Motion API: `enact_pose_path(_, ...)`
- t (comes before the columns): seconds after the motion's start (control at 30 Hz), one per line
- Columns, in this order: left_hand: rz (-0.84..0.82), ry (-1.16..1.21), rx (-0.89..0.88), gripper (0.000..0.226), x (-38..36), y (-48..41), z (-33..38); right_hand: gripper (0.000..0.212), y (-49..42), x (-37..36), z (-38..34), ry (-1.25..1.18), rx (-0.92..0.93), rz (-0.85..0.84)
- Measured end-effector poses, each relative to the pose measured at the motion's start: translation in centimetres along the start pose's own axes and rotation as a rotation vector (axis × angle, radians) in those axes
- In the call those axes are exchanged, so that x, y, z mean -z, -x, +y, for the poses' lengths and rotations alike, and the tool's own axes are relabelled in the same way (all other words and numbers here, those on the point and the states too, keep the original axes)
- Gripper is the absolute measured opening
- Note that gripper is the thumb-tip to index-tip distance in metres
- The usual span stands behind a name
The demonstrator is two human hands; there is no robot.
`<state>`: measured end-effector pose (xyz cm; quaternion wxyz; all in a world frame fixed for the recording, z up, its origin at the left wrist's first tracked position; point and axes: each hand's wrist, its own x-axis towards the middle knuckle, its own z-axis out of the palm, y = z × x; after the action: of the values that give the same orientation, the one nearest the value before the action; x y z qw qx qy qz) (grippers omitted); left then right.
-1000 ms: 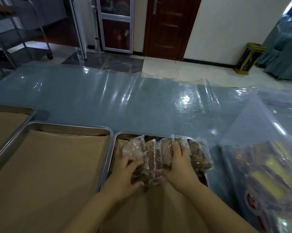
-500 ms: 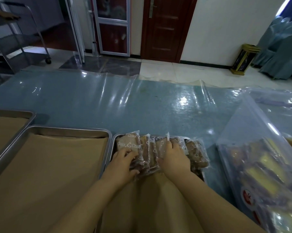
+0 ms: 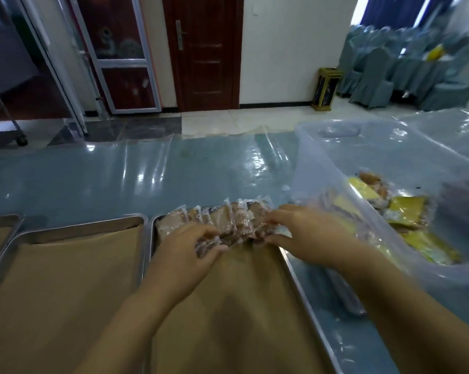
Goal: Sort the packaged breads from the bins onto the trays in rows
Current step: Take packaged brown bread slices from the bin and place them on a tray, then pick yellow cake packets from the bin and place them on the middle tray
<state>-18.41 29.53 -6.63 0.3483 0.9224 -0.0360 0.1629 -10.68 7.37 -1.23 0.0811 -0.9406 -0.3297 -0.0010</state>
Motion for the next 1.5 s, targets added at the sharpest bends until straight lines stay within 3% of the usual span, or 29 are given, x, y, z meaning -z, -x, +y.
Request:
enact_pose_path(0.27, -0.063, -0.053, -0.284, 0.012, 1.2, -0.7, 11.3, 0.036, 8.5, 7.5, 3.9, 0.024, -0.071, 0.141)
enact_pose_path(0.43, -0.106, -0.082, -0.402, 0.025, -0.6, -3.3, 16.9, 0.036, 11.8, 10.4, 10.0, -0.013, -0.179, 0.162)
enact_pose_path(0.63, -0.167, -0.167, -0.445, 0.024, -6.2, -7.8, 22.8, 0.037, 12.9, 11.7, 20.4, 0.068, -0.235, -0.024)
enact_pose_path(0.77, -0.330, -0.331, -0.383, 0.026, -12.0, -11.4, 25.8, 0.041, 11.4, 11.0, 26.4, 0.145, -0.167, -0.181)
enact_pose_path(1.0, -0.880, -0.696, -0.279, 0.041, -20.9, -16.9, 27.2, 0.053, 7.1, 8.2, 31.7, 0.183, -0.020, -0.449)
enact_pose_path(1.2, -1.155, -0.944, -0.262, 0.069, -26.4, -18.8, 26.2, 0.053, 4.9, 6.0, 34.4, 0.341, 0.002, -0.488)
enact_pose_path(1.33, -1.250, -1.008, -0.355, 0.092, -29.1, -18.7, 25.4, 0.053, 4.6, 4.7, 35.6, 0.384, -0.048, -0.493)
enact_pose_path(1.5, -1.227, -1.029, -0.450, 0.088, -30.6, -18.1, 24.4, 0.037, 2.8, 4.2, 36.4, 0.480, 0.004, -0.430)
